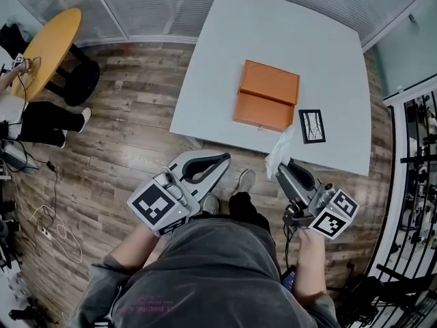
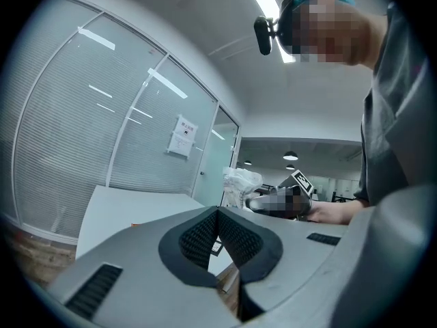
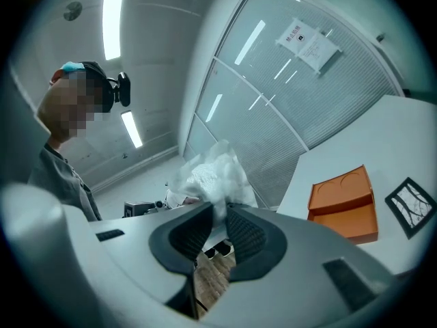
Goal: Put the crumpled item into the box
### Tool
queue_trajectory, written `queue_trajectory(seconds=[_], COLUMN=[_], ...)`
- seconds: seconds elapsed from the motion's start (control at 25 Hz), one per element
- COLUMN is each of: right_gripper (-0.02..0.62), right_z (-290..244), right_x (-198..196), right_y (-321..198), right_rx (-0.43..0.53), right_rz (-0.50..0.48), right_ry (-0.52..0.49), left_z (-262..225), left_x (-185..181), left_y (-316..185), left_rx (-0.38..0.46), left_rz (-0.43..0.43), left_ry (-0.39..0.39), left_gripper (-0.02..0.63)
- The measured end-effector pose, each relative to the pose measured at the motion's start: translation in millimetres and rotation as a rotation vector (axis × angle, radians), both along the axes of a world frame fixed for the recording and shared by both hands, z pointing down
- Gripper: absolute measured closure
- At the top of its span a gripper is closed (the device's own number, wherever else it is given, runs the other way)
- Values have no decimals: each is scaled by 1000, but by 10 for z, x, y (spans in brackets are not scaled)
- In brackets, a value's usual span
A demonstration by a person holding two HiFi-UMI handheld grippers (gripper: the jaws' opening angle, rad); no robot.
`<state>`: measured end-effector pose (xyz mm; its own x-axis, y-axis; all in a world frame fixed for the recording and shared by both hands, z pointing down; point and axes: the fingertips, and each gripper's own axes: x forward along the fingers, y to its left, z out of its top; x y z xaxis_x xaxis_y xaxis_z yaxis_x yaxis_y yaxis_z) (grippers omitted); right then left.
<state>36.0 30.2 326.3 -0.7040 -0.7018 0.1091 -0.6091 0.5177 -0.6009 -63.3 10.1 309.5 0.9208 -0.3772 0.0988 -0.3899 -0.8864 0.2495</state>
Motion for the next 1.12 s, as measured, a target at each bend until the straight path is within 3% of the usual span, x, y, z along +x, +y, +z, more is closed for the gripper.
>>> queue_trajectory(seconds=[1.12], right_gripper=[525], right_z=[190], right_x=[1420], right_y=[-1349], right_rx=[-37], right_rz=[-136], right_ry=[-23], left_z=[60], left_x=[1338], left_y=[-1207], left_rx=[-35], left_rz=[-150], left_ry=[-89], left_gripper=[595])
